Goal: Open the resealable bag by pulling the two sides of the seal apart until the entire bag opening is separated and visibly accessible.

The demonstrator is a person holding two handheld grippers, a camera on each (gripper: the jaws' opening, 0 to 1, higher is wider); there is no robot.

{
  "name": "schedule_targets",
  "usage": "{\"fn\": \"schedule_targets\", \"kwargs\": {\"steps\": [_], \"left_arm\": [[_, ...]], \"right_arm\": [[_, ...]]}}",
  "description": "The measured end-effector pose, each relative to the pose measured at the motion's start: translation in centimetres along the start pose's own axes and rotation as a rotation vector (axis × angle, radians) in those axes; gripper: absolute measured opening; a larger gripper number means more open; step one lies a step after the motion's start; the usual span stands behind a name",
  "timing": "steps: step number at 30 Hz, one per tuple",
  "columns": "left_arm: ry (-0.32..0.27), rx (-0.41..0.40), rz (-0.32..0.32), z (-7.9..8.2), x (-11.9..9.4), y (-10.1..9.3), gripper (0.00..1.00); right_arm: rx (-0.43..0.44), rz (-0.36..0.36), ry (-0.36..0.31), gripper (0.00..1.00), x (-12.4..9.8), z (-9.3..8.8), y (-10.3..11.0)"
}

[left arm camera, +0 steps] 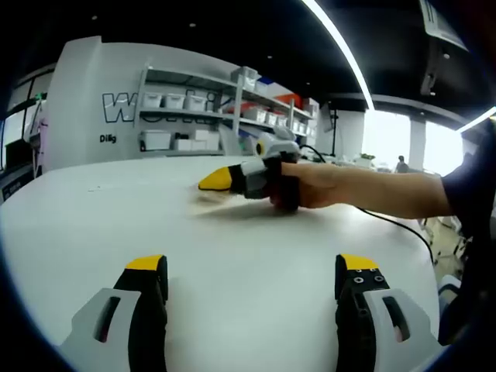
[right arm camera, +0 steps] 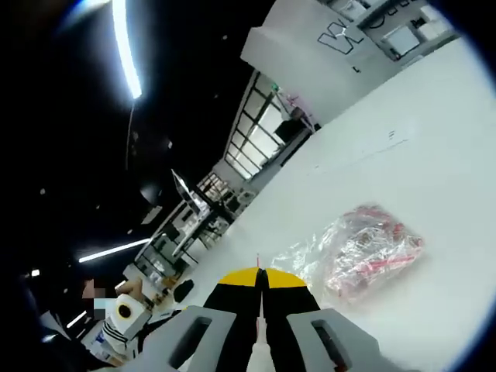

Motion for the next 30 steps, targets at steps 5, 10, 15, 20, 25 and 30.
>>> {"fn": "schedule_targets", "kwargs": {"steps": [5, 10, 15, 20, 25, 30], "left_arm": [[0.0, 0.0, 0.003, 0.0, 0.1, 0.1, 0.88], [0.0, 0.001, 0.006, 0.0, 0.1, 0.2, 0.88], [0.002, -0.002, 0.011, 0.0, 0.1, 0.2, 0.87], [-0.002, 0.002, 0.02, 0.0, 0.2, 0.3, 0.87], [-0.01, -0.005, 0.02, 0.1, 0.3, 0.1, 0.88], [-0.011, -0.006, 0.029, 0.1, 0.3, 0.2, 0.88]], "right_arm": [[0.028, 0.024, -0.007, 0.0, 0.0, -0.5, 0.7], [0.044, 0.043, -0.012, 0.0, -0.1, -0.5, 0.9], [0.054, 0.058, -0.02, 0.0, -0.3, -0.5, 1.3], [0.058, 0.082, -0.024, 0.0, -0.7, -0.7, 1.8], [0.062, 0.119, -0.047, 0.0, -1.0, -0.6, 2.6], [0.066, 0.138, -0.042, 0.0, -1.1, -0.9, 3.1]]}}
Point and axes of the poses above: the point that each gripper's makers call its tool centre point, and the gripper's own axes: x roughly forward along the fingers, y roughly to its left, z roughly out of its top, the point moved 2 cm from there along -x, roughly backward along the fingers, and after that the axes turned 1 degree about z, right-handed, at the moved point
